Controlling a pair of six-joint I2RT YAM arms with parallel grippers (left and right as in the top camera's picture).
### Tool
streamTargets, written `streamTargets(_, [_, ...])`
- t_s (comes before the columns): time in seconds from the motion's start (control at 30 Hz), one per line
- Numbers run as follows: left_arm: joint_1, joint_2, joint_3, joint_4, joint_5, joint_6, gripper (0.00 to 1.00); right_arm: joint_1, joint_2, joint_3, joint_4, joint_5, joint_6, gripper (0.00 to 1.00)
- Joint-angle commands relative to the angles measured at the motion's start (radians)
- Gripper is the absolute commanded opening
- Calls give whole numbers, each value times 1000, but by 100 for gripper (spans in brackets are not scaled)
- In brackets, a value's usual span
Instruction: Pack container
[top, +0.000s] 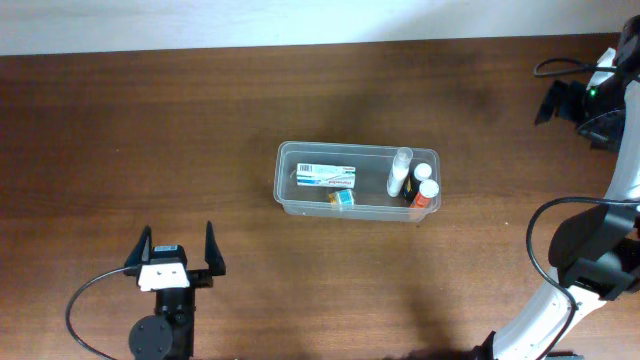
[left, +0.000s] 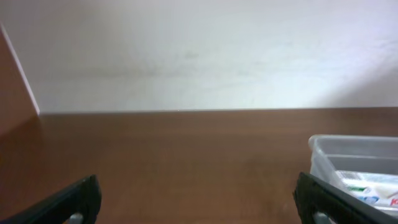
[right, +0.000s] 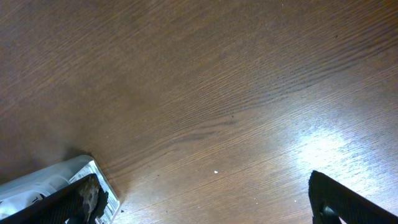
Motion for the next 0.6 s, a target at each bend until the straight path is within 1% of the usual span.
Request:
streamTargets(0.0, [3,-11,-9,27,105,124,100,2,-17,17,0,1,11,98])
streamTargets(0.07, [3,-11,-9,3,138,172,100,2,-17,17,0,1,11,98])
streamTargets(0.2, [3,-11,-9,-96,152,177,99,2,-17,17,0,1,11,98])
streamTargets(0.43, [0,-11,-9,-100,155,177,99,2,-17,17,0,1,11,98])
streamTargets(0.57, [-29,-11,-9,-101,150,177,99,2,-17,17,0,1,11,98])
